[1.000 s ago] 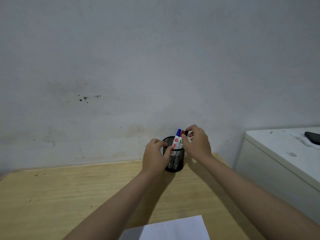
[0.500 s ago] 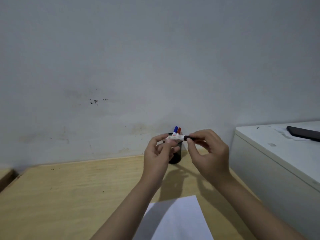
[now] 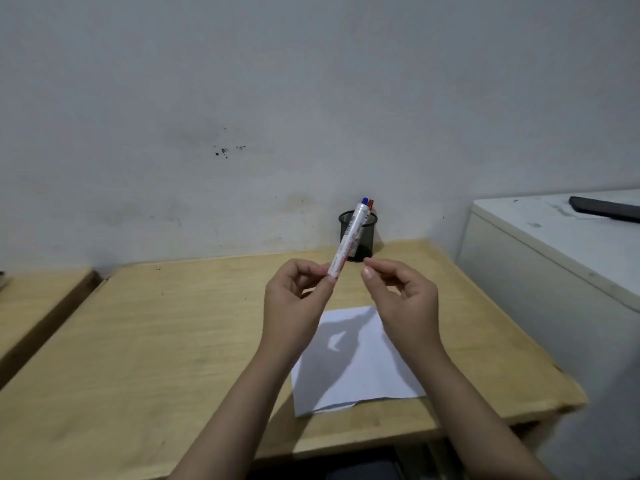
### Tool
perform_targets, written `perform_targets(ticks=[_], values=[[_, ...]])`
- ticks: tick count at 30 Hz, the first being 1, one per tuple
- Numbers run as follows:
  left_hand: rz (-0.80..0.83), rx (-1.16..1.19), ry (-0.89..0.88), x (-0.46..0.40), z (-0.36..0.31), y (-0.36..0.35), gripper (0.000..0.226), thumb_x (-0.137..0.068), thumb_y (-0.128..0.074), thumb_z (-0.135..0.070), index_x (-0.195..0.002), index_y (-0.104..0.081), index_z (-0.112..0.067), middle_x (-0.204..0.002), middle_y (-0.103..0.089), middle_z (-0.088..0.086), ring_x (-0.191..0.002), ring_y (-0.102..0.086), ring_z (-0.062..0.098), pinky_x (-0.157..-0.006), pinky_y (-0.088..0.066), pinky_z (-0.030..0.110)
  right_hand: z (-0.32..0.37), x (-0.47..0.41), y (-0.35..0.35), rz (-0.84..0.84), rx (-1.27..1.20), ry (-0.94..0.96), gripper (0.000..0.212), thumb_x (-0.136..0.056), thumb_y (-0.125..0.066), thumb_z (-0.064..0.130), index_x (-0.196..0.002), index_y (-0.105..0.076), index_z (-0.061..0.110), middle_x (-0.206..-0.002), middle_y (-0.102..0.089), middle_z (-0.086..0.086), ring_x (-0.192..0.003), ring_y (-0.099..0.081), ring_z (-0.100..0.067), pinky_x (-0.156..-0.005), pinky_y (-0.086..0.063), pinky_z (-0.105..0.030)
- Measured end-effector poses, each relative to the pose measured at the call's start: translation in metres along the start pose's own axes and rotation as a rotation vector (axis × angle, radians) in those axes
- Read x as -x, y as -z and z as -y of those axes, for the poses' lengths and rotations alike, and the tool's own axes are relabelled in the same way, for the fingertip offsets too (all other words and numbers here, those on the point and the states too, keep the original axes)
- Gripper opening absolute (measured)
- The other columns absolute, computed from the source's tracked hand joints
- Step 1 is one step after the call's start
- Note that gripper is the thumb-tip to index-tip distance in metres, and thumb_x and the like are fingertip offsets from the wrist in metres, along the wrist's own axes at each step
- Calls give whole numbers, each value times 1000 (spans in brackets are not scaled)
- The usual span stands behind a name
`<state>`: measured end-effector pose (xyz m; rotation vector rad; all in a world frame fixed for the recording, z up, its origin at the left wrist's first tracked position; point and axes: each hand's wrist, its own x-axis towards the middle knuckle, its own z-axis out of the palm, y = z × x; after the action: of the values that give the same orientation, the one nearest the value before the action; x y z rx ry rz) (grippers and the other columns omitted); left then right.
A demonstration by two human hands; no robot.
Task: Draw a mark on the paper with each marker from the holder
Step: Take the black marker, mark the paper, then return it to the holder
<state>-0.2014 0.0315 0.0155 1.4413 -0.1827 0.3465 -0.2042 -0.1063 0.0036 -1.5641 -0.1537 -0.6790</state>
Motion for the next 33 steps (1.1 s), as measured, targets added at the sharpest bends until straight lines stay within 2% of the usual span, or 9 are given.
perform_targets(ticks=[2, 5, 10, 12, 15, 20, 27, 30, 33], values=[[43, -42, -2, 14, 3, 6, 16, -78, -69, -2, -76, -54, -10, -88, -75, 10, -67, -66, 12, -62, -50, 28, 3, 9, -9, 36, -26, -108, 10, -82, -69, 16, -92, -72, 17, -82, -70, -8, -67, -57, -6, -63, -51, -28], [74, -155, -45, 32, 7, 14, 21, -77, -71, -9, -77, -53, -19, -91, -76, 3, -88, -70, 16, -80, -54, 38, 6, 24, -20, 75, -62, -186, 14, -84, -67, 19, -77, -74, 9, -68, -67, -1, -60, -53, -7, -64, -48, -33], [4, -352, -72, 52, 13, 26, 27, -68, -79, -16, -85, -62, -28, -90, -71, -14, -87, -65, 1, -80, -47, 21, 3, 34, -18, -33, -92, -226, 20, -84, -69, 23, -69, -70, 9, -62, -62, -4, -64, -54, -14, -69, -51, -45], [-23, -403, -130, 56, 16, 29, 25, -66, -80, -16, -82, -66, -28, -86, -71, -14, -84, -65, 1, -78, -46, 17, 1, 36, -17, -55, -111, -248, 21, -84, -69, 22, -68, -69, 8, -58, -59, 0, -62, -53, -12, -64, -50, -40], [-54, -416, -229, 57, 18, 29, 18, -68, -79, -12, -82, -70, -20, -78, -72, -10, -80, -67, 4, -75, -47, 14, -1, 40, -17, 1, -153, -303, 17, -84, -67, 22, -75, -69, 8, -53, -61, 9, -54, -55, -3, -55, -50, -20], [-23, -468, -353, 57, 23, 26, 10, -74, -72, -10, -84, -73, -12, -80, -73, -4, -78, -66, 5, -74, -47, 13, -4, 45, -20, 87, -197, -321, 20, -84, -64, 23, -74, -67, 5, -52, -66, 7, -48, -55, -3, -53, -49, -16], [-35, -427, -217, 50, 27, 26, 10, -75, -71, -11, -81, -74, -17, -77, -73, -11, -77, -67, 3, -65, -46, 8, -11, 43, -26, 107, -196, -298, 34, -73, -62, 38, -78, -66, 5, -57, -69, 7, -54, -62, -6, -58, -51, -16], [-44, -385, -115, 46, 29, 29, 17, -75, -72, -9, -77, -74, -26, -77, -74, -12, -77, -67, 4, -61, -49, 17, -15, 41, -29, 103, -196, -275, 32, -73, -62, 38, -78, -66, 6, -61, -70, 5, -59, -65, -9, -61, -53, -18], [-3, -330, -38, 41, 29, 31, 18, -79, -69, -10, -76, -74, -27, -72, -75, -5, -71, -68, 12, -64, -52, 27, -17, 38, -30, 132, -207, -217, 30, -75, -61, 34, -79, -65, 5, -68, -68, -3, -66, -65, -11, -63, -53, -20]])
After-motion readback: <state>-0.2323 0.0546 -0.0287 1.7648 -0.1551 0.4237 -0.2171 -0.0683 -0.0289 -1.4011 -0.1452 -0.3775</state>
